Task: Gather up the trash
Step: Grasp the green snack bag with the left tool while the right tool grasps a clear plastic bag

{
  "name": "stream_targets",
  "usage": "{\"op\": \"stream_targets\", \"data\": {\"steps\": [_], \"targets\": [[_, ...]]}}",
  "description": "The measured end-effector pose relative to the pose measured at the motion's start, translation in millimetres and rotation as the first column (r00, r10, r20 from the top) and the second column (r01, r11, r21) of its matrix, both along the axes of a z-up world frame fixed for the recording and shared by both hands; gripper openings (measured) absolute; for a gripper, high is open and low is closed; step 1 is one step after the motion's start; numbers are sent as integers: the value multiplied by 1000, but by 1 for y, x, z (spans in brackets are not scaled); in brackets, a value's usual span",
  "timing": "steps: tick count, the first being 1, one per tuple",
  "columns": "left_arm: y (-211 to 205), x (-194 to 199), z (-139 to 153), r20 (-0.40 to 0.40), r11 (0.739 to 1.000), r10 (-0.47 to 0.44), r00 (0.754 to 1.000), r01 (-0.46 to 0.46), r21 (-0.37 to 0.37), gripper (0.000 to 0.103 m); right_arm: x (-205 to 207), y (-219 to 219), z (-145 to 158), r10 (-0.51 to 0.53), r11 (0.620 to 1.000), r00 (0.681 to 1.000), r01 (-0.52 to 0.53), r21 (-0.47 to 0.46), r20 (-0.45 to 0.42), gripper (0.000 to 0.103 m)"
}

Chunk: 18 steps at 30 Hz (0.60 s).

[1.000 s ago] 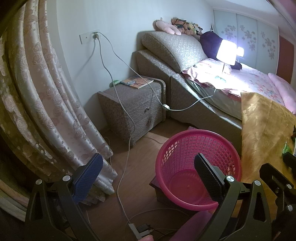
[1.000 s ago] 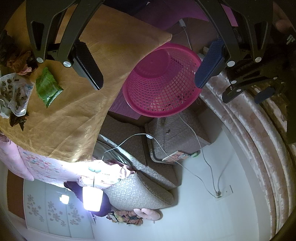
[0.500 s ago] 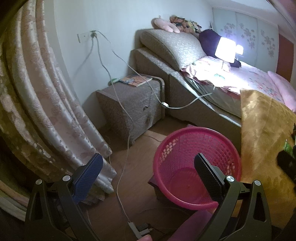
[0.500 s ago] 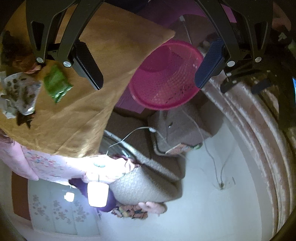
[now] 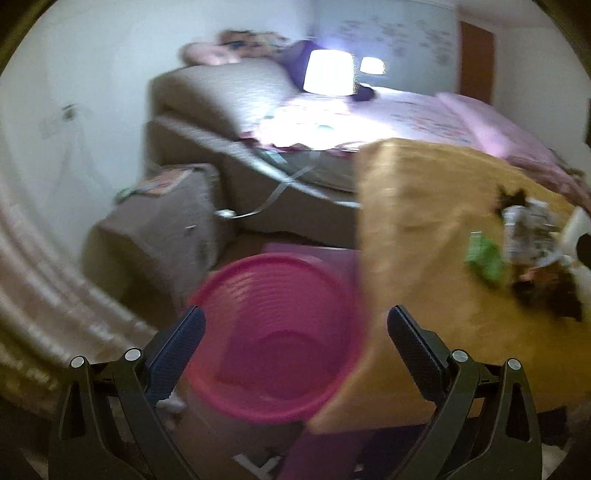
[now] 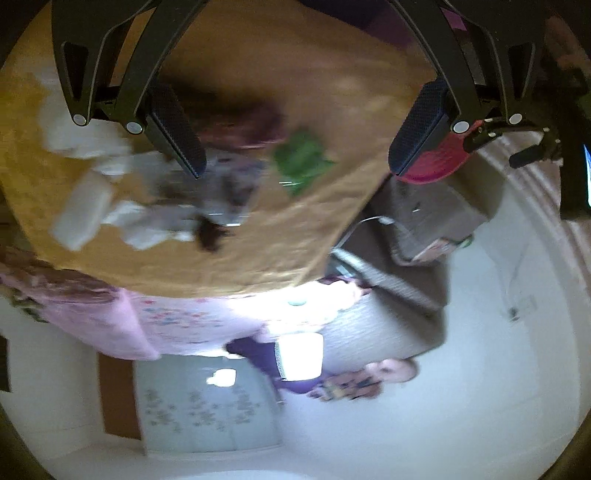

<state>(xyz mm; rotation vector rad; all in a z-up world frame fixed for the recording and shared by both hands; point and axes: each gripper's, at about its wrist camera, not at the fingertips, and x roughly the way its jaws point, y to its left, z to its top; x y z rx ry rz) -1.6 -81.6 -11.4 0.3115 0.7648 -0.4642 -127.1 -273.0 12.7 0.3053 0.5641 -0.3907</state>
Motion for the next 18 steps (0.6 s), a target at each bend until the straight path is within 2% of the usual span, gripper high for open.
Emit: {"op": "stream_targets", "data": {"steps": [4, 8, 12, 15, 18], "targets": [[-48, -5, 1, -16, 989, -148, 989, 148, -14, 95, -22, -26, 0, -79, 997, 997, 80, -16, 17, 96], [-90, -9, -7, -43, 970, -243, 969, 242, -27, 95, -42, -52, -2, -136, 990, 990, 137, -21, 24, 96], [-133, -9, -23, -75, 952, -307, 949, 307, -13, 95, -60, -74, -6, -183, 983, 983, 183, -3, 20, 96], [-158, -1, -34, -98, 947, -320, 942, 321, -6, 95, -69, -84, -11, -209, 978, 978, 209, 12, 13, 96], [-172, 4, -41, -133, 941, -337, 932, 336, -30, 94, -77, -95, -17, -233, 972, 972, 233, 29, 7, 96]]}}
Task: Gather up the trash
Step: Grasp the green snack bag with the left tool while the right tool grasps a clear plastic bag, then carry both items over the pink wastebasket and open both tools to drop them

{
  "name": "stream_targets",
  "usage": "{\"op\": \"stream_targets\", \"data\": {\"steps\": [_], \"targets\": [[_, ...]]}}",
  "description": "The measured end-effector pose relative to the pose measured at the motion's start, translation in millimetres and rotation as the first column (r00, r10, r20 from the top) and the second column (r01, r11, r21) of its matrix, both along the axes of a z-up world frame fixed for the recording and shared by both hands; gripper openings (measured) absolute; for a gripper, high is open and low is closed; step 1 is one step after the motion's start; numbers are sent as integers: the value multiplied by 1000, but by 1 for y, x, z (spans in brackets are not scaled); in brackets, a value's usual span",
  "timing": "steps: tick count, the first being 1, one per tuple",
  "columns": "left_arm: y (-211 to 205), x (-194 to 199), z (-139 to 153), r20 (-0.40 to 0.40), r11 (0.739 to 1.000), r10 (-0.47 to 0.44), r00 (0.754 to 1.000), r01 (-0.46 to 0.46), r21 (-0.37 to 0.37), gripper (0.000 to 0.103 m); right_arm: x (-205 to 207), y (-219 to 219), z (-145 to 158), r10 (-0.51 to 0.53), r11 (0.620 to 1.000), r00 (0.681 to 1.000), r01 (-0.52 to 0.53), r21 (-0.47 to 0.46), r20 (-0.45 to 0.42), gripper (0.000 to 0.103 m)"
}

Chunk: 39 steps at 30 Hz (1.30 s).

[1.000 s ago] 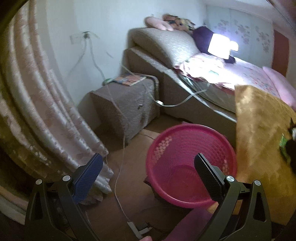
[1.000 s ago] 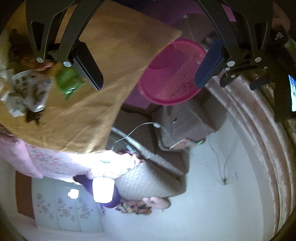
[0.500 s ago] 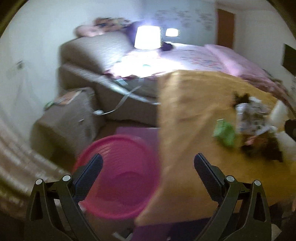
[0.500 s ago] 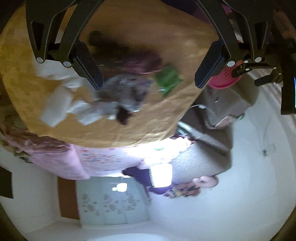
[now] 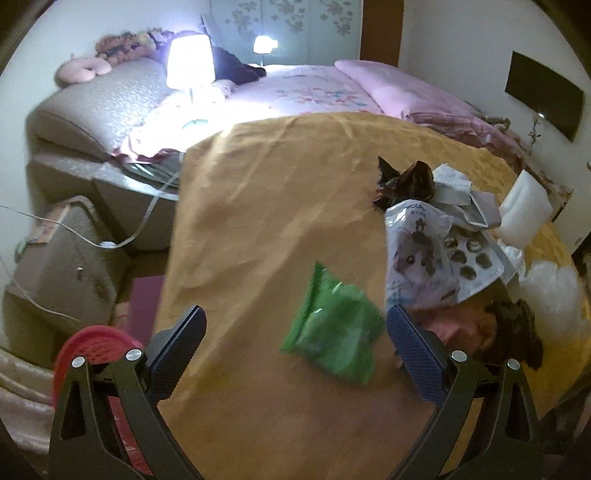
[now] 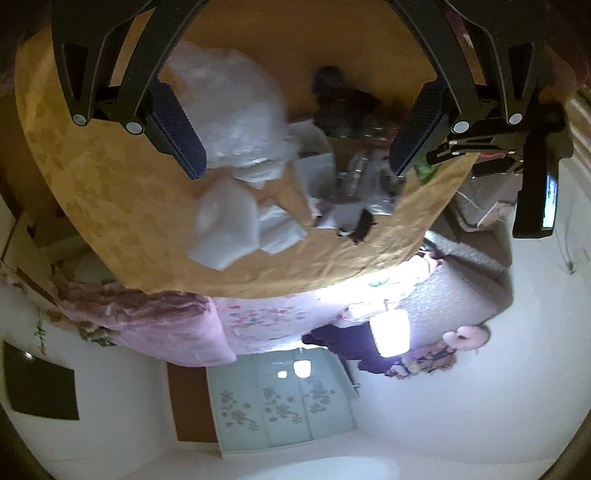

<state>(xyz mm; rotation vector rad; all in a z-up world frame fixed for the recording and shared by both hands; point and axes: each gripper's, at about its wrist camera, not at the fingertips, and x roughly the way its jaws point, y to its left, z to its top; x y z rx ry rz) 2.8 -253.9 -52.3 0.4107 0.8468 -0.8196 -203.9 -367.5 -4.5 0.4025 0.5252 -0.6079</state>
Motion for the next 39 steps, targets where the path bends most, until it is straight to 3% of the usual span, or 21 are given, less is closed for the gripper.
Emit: {"op": "stream_targets", "data": {"steps": [2, 6, 9, 16, 19, 24, 33, 39], "targets": [[-6, 2, -4, -10, 1000, -9, 1000, 9, 5, 87, -4, -5, -3, -15, 1000, 1000, 15, 7, -6, 96], [-14, -1, -10, -6, 999, -27, 1000, 27, 28, 53, -9, -13, -8, -27, 1000, 999, 28, 5, -19, 96], [-8, -4, -8, -8, 999, -44, 999, 44, 20, 41, -8, -19, -16, -21, 1000, 999, 22, 3, -48, 96], [3, -8, -1, -14, 998, -55, 998, 55, 6, 36, -3, -31, -39, -5, 999, 993, 9, 38, -121, 94], [11, -7, 6, -16, 998, -56, 998, 56, -4, 35, -2, -34, -47, 6, 998, 991, 3, 62, -137, 84], [26, -2, 19, -18, 999, -39, 999, 39, -26, 35, -5, -38, -48, 18, 997, 990, -7, 80, -139, 54], [59, 2, 52, 5, 996, -2, 1000, 2, -86, 35, -23, -36, -7, -23, 998, 999, 24, 50, -23, 49], [91, 10, 68, 19, 992, 50, 999, -47, -114, 35, -7, -14, 14, 62, 997, 998, -63, 39, 28, 49]]}}
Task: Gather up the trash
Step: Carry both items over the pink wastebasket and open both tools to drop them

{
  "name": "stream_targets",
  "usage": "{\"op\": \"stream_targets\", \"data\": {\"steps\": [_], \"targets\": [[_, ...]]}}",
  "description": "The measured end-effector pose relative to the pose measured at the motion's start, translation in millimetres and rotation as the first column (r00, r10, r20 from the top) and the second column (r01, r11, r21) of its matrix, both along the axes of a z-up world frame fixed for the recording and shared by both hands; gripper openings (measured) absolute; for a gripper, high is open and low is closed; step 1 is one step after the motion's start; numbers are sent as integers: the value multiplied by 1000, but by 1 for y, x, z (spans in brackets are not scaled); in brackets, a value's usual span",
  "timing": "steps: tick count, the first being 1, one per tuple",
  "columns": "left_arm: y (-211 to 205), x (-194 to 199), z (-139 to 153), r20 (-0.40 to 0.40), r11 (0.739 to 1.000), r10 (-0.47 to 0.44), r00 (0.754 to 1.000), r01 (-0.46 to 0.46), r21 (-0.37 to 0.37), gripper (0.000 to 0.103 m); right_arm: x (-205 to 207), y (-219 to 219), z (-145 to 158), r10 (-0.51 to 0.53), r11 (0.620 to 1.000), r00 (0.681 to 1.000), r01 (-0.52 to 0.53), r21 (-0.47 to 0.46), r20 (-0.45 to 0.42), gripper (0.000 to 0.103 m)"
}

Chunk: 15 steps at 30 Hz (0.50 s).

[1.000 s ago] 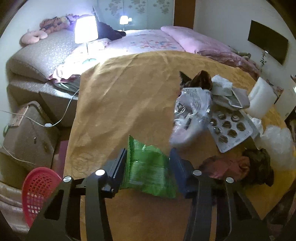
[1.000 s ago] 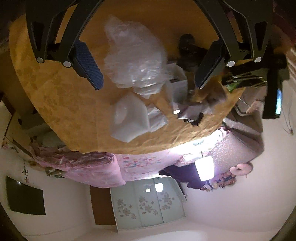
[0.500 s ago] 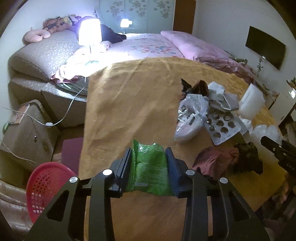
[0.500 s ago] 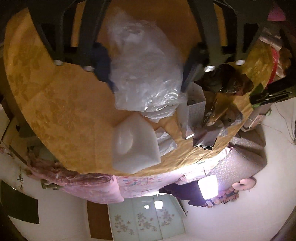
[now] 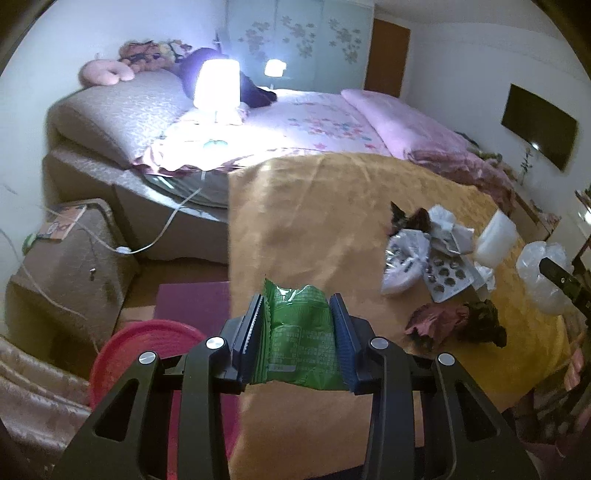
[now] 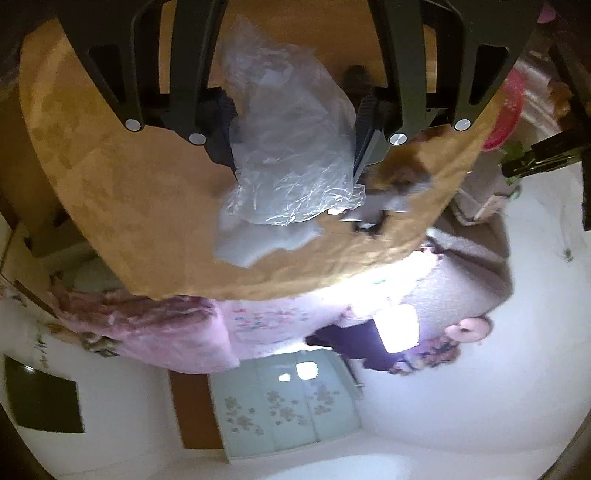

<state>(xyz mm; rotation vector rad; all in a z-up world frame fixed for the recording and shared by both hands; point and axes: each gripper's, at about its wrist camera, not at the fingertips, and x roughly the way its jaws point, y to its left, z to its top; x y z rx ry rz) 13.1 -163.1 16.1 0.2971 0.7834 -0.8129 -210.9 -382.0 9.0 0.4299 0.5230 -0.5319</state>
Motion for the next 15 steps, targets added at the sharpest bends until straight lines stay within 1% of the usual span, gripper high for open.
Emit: {"op": "stream_targets", "data": {"steps": [2, 6, 10, 12, 13, 15], "targets": [[13, 4, 2, -1, 1000, 25, 1000, -25, -2, 35, 15, 11, 4, 59, 998, 998, -59, 3, 7, 49], [39, 13, 0, 11, 996, 90, 996, -90, 16, 35, 52, 37, 8, 193, 981, 981, -193, 16, 8, 49], [68, 24, -7, 20, 983, 175, 984, -176, 46, 35, 102, 77, 6, 352, 936, 936, -351, 32, -13, 49], [80, 30, -12, 17, 975, 211, 977, -212, 62, 35, 120, 92, 4, 405, 914, 914, -403, 38, -27, 49], [87, 34, -16, 16, 969, 234, 972, -235, 72, 35, 136, 103, -1, 445, 895, 894, -443, 58, -39, 49], [99, 40, -25, 6, 958, 275, 961, -275, 84, 35, 152, 119, -5, 490, 871, 870, -486, 74, -50, 49]]}}
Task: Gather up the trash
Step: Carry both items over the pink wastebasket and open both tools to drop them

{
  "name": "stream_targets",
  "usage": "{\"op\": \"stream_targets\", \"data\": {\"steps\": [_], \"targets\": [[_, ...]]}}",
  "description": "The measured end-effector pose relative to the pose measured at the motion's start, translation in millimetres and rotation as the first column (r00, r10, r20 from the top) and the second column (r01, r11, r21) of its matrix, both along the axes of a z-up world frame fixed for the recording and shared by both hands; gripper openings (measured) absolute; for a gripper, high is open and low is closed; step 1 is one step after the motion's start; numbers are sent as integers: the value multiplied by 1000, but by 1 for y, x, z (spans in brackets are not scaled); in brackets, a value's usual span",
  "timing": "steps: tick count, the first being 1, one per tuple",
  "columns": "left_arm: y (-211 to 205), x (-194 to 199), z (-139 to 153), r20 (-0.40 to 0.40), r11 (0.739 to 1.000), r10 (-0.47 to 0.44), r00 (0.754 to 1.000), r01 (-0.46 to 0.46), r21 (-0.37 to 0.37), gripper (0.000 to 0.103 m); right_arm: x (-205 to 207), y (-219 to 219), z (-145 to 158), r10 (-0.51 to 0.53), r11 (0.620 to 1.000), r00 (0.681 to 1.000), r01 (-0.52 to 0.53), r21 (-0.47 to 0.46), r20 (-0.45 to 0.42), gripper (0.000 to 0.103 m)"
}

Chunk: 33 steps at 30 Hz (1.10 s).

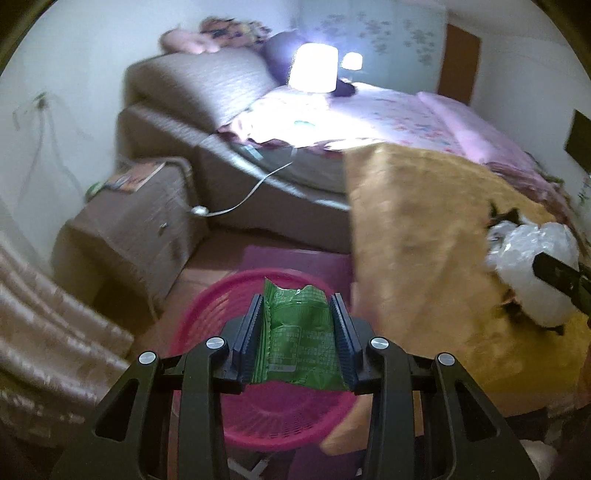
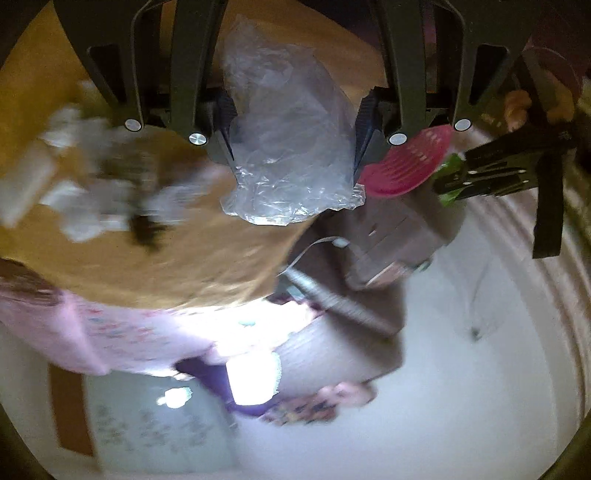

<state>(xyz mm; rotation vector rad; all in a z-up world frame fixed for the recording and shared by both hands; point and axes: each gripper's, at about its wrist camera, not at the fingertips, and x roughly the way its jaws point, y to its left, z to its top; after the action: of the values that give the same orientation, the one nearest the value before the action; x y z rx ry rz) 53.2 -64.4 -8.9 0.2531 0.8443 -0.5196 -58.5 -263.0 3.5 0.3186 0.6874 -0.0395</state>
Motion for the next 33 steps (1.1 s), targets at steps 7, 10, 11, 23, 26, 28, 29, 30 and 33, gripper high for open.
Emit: {"op": "stream_targets", "data": {"steps": [7, 10, 11, 23, 26, 28, 29, 30, 33], "targets": [[27, 21, -23, -32, 995, 96, 995, -95, 25, 35, 60, 53, -18, 150, 989, 986, -150, 7, -78, 49], [36, 28, -29, -42, 991, 129, 991, -128, 29, 35, 75, 71, -22, 187, 982, 978, -188, 3, -93, 49], [37, 31, -30, -52, 990, 137, 989, -136, 26, 35, 77, 75, -25, 195, 981, 976, -195, 7, -98, 49], [53, 43, -38, -87, 981, 195, 977, -195, 11, 57, 97, 94, -33, 212, 977, 971, -209, 43, -112, 69], [55, 43, -37, -86, 978, 206, 975, -207, 1, 64, 99, 91, -34, 201, 979, 974, -197, 48, -107, 72], [56, 43, -36, -80, 978, 209, 975, -210, -1, 65, 97, 88, -33, 190, 981, 977, -186, 55, -100, 73], [56, 42, -36, -74, 977, 211, 975, -212, 1, 67, 97, 86, -33, 180, 983, 978, -175, 55, -102, 73], [55, 42, -35, -68, 977, 212, 975, -213, 4, 68, 95, 85, -32, 173, 984, 980, -168, 59, -96, 73], [53, 38, -33, -46, 978, 209, 977, -209, 10, 71, 87, 81, -30, 158, 986, 984, -153, 66, -81, 74]]}}
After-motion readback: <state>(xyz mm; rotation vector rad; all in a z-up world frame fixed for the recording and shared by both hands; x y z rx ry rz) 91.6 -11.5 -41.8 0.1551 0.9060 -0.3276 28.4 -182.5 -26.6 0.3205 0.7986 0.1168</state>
